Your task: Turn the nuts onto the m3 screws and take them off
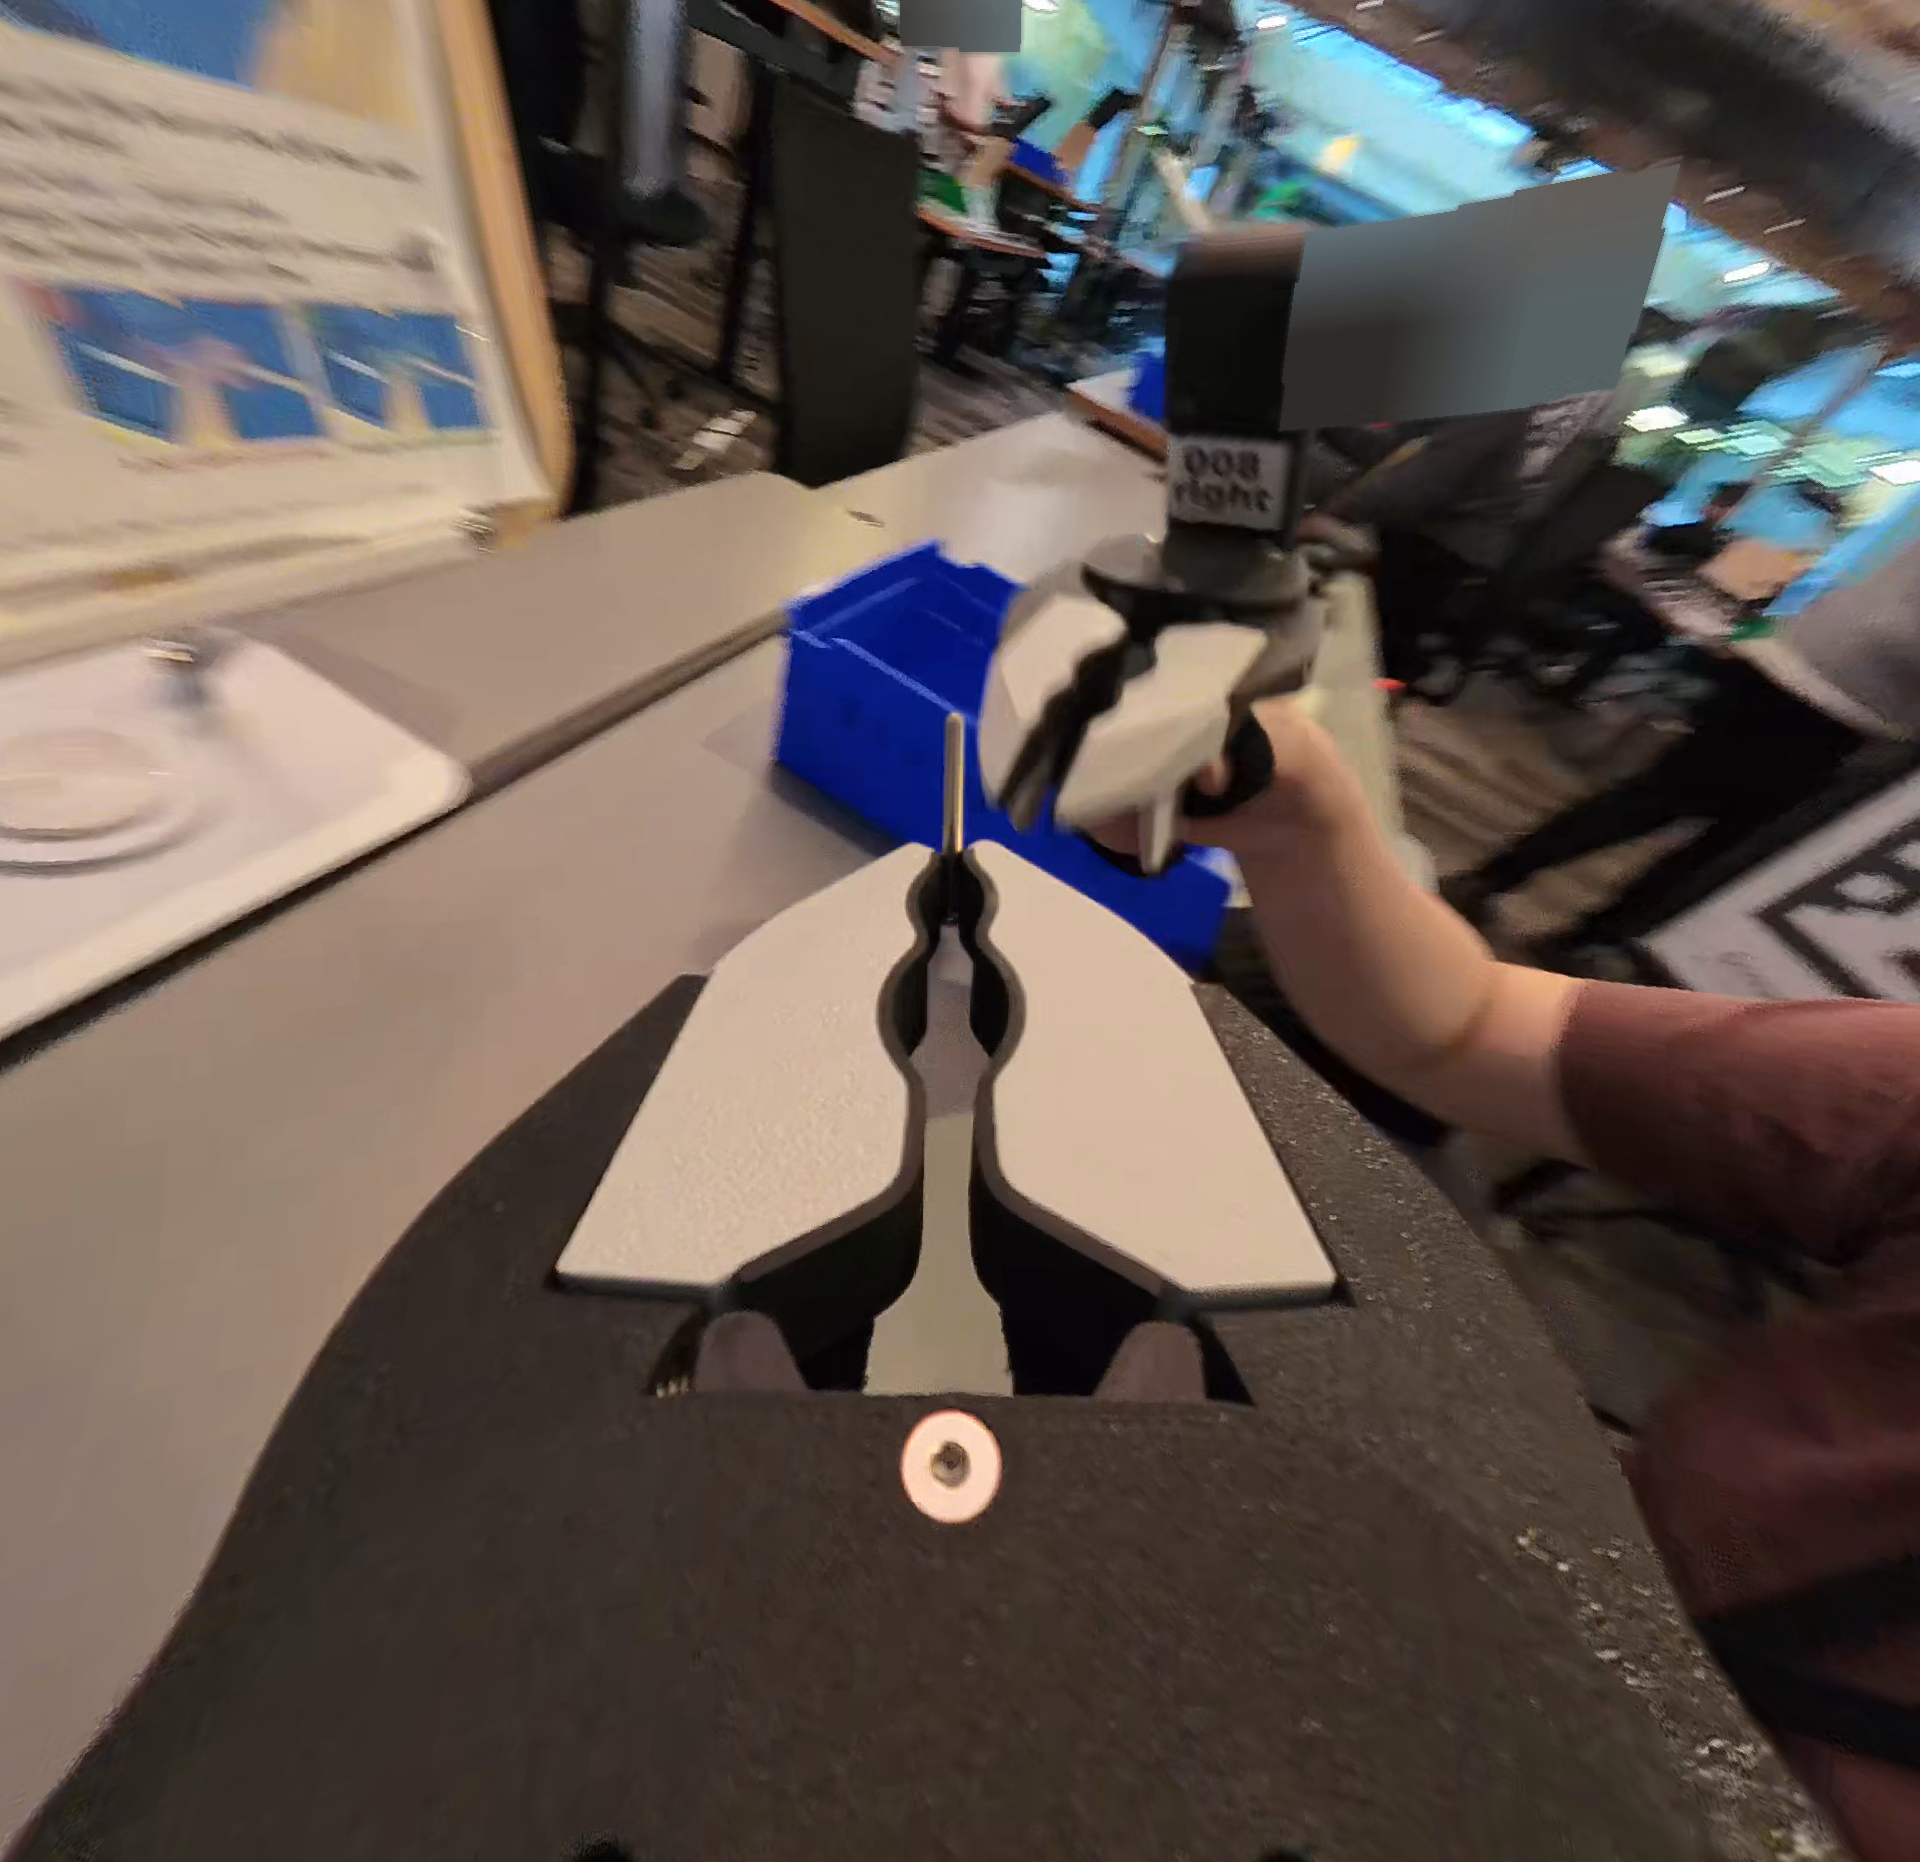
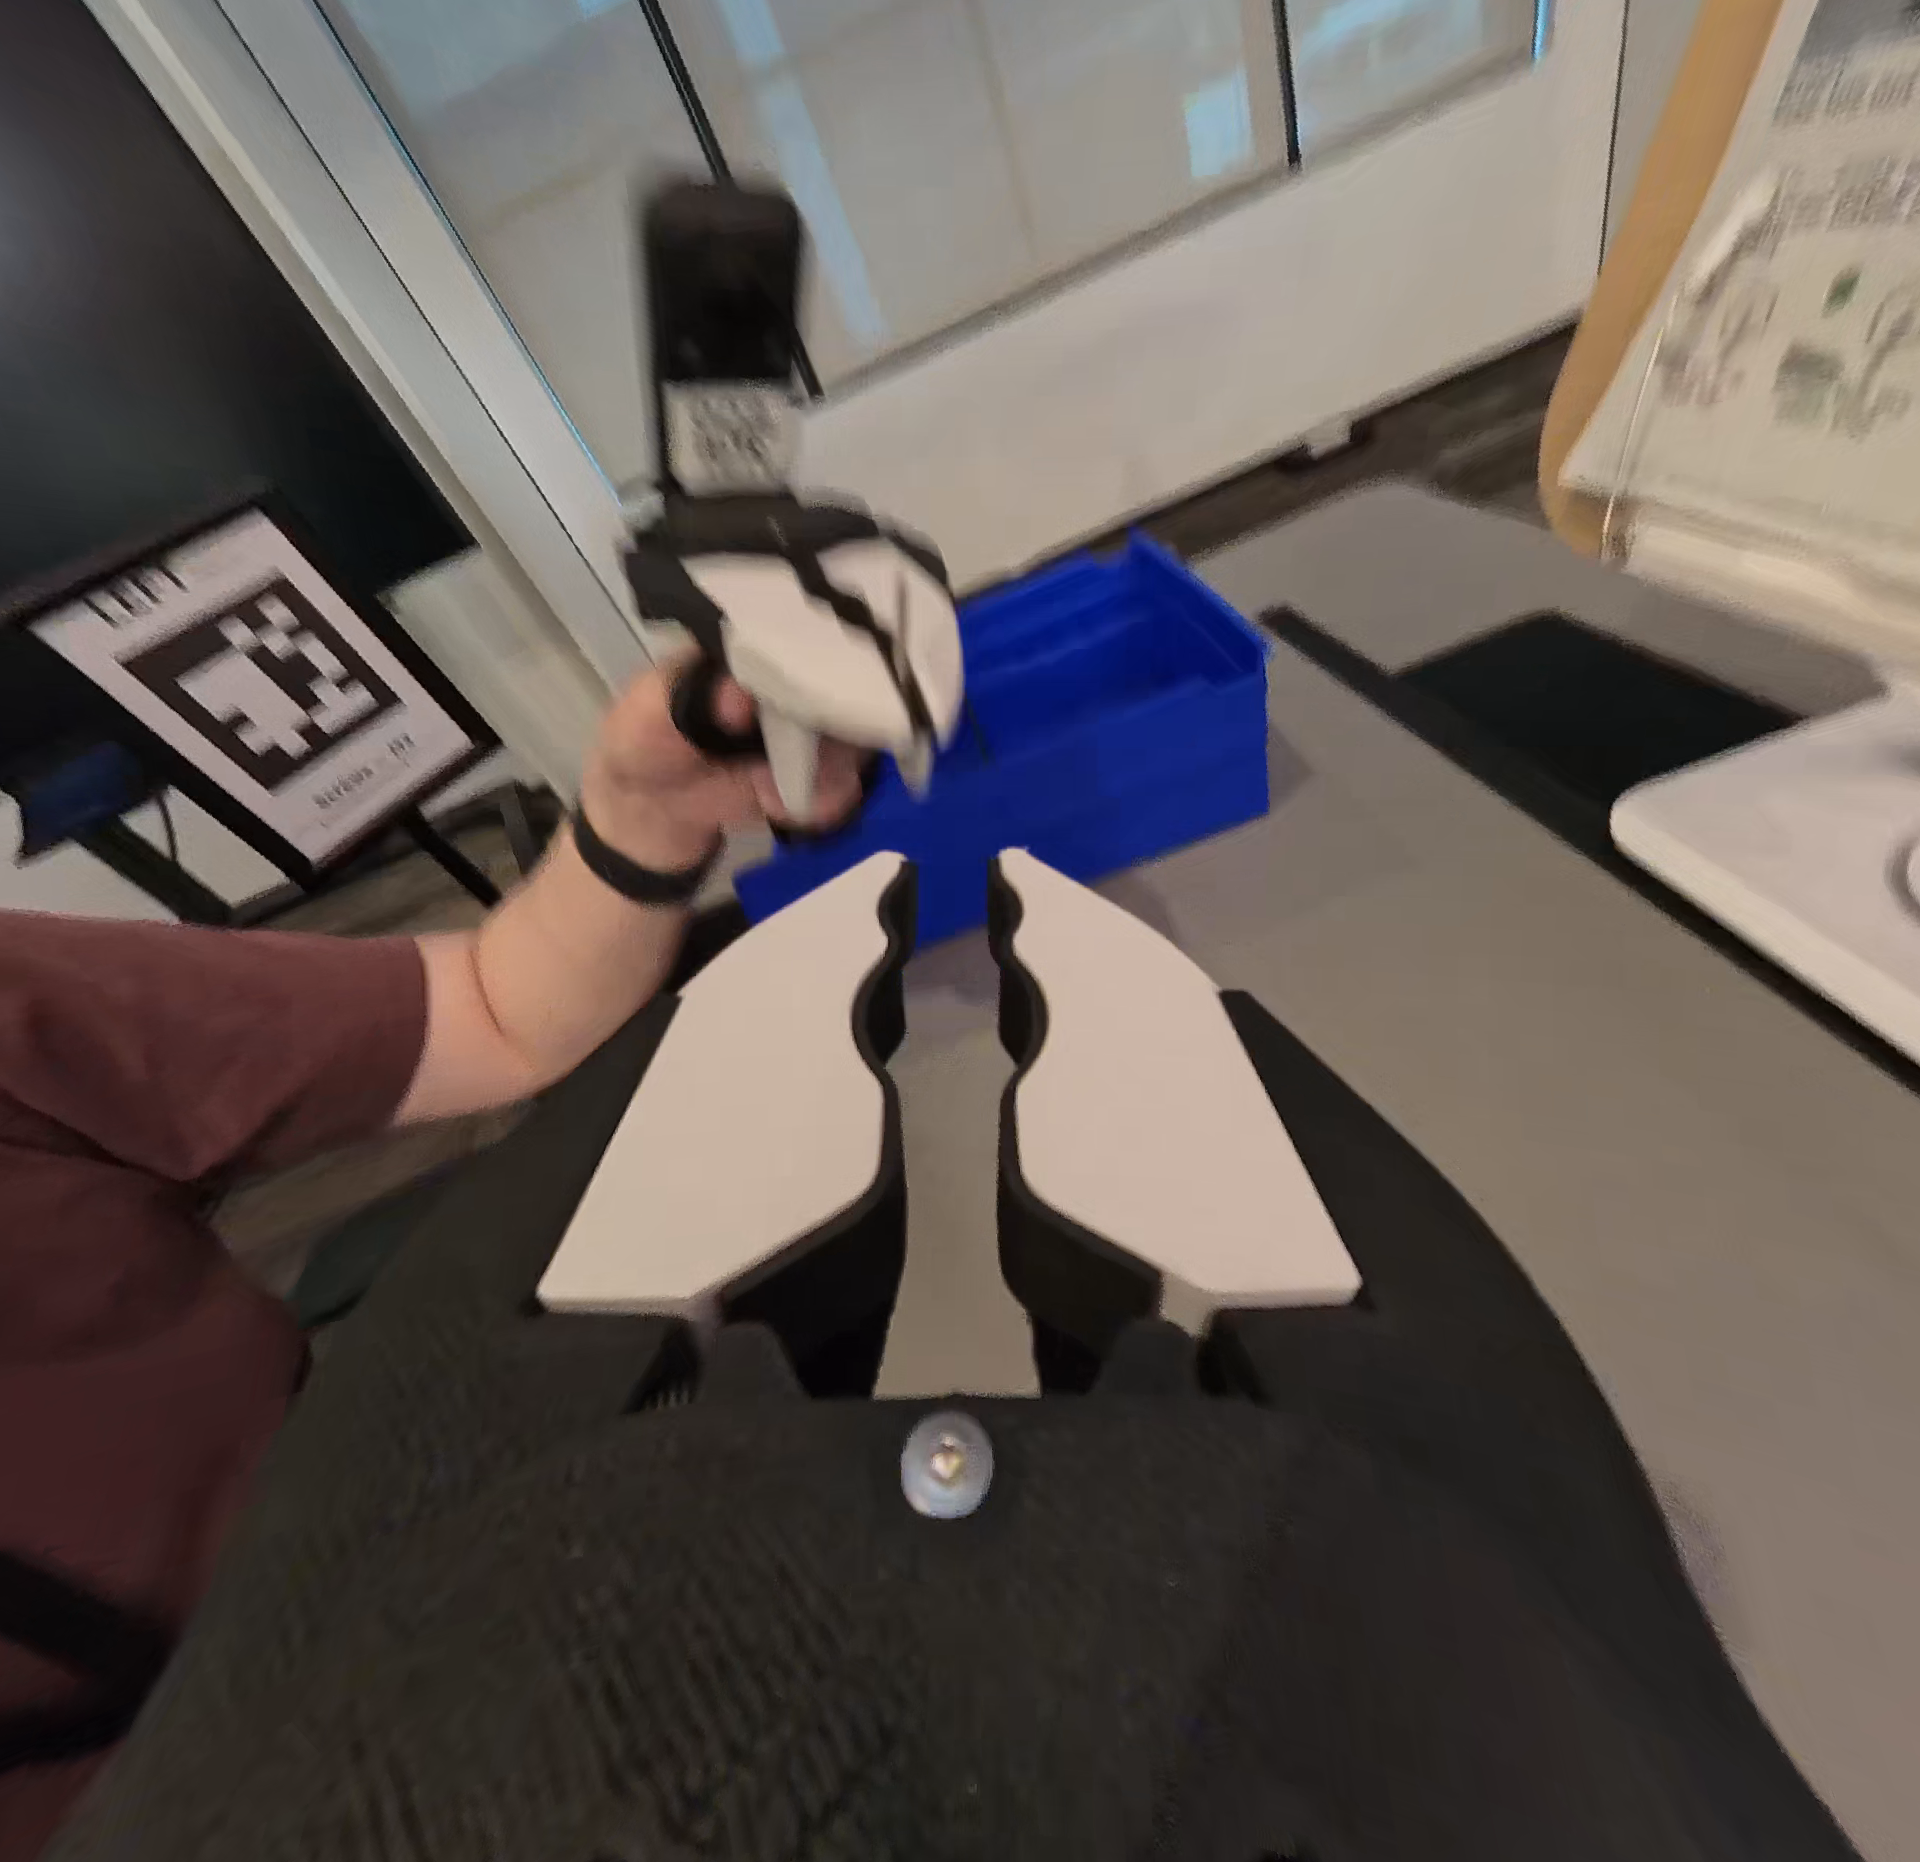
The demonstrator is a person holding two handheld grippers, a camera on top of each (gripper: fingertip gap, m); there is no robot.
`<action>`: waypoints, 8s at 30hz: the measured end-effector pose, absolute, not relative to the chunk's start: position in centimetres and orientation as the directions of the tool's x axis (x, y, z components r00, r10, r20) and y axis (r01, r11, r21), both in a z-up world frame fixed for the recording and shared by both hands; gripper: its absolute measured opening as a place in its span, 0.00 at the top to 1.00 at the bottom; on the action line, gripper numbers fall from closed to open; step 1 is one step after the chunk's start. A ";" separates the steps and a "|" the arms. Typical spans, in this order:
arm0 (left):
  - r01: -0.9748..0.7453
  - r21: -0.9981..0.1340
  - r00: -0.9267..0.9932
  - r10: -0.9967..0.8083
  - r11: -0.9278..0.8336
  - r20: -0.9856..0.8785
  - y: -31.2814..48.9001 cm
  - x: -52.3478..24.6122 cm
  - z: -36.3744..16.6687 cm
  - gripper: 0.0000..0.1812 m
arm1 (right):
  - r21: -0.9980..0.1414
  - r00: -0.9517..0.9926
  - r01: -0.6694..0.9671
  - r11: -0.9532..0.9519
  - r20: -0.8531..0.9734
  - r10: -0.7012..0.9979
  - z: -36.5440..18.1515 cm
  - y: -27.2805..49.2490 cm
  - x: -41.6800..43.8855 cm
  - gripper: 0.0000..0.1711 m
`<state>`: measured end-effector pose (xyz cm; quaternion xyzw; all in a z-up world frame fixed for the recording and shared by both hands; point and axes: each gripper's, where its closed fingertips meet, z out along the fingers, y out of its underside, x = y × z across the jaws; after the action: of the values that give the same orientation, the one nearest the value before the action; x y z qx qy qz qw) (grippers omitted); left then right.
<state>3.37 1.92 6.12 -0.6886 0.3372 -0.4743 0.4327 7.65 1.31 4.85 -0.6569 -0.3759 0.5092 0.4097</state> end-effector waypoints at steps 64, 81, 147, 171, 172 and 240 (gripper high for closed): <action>-0.442 -0.897 0.137 -0.989 -0.009 -0.057 -2.7 9.5 0.4 0.99 | -0.873 0.173 0.480 -0.080 0.005 0.985 5.1 -3.0 10.2 0.97; -0.510 -0.857 0.100 -0.985 0.069 -0.139 -4.0 10.0 -0.1 0.99 | -0.828 0.080 0.560 -0.021 0.029 0.996 3.2 -4.1 9.5 0.97; -0.045 -0.999 0.099 -0.995 0.013 -0.018 -5.1 8.6 8.7 0.99 | -0.987 0.000 -0.005 0.161 0.161 0.987 10.4 -8.1 3.5 0.52; -0.011 -0.999 0.047 -0.998 -0.046 0.046 -5.8 9.9 8.0 0.99 | -0.985 -0.017 -0.070 0.157 0.159 0.987 10.5 -9.1 2.4 0.37; -0.002 -0.999 0.052 -0.997 -0.051 0.051 -5.7 9.7 8.2 0.99 | -0.984 -0.009 -0.071 0.161 0.162 0.987 10.6 -9.0 2.4 0.37; 0.085 -0.989 0.012 -0.993 -0.118 0.119 -5.9 8.8 9.8 0.99 | -0.989 0.020 -0.090 0.117 0.116 0.993 11.7 -8.1 3.8 0.36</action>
<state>8.80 -5.86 9.81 -0.5115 0.4436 -0.5451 0.4944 3.78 -8.12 11.72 -0.4502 -0.5013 0.4886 0.5542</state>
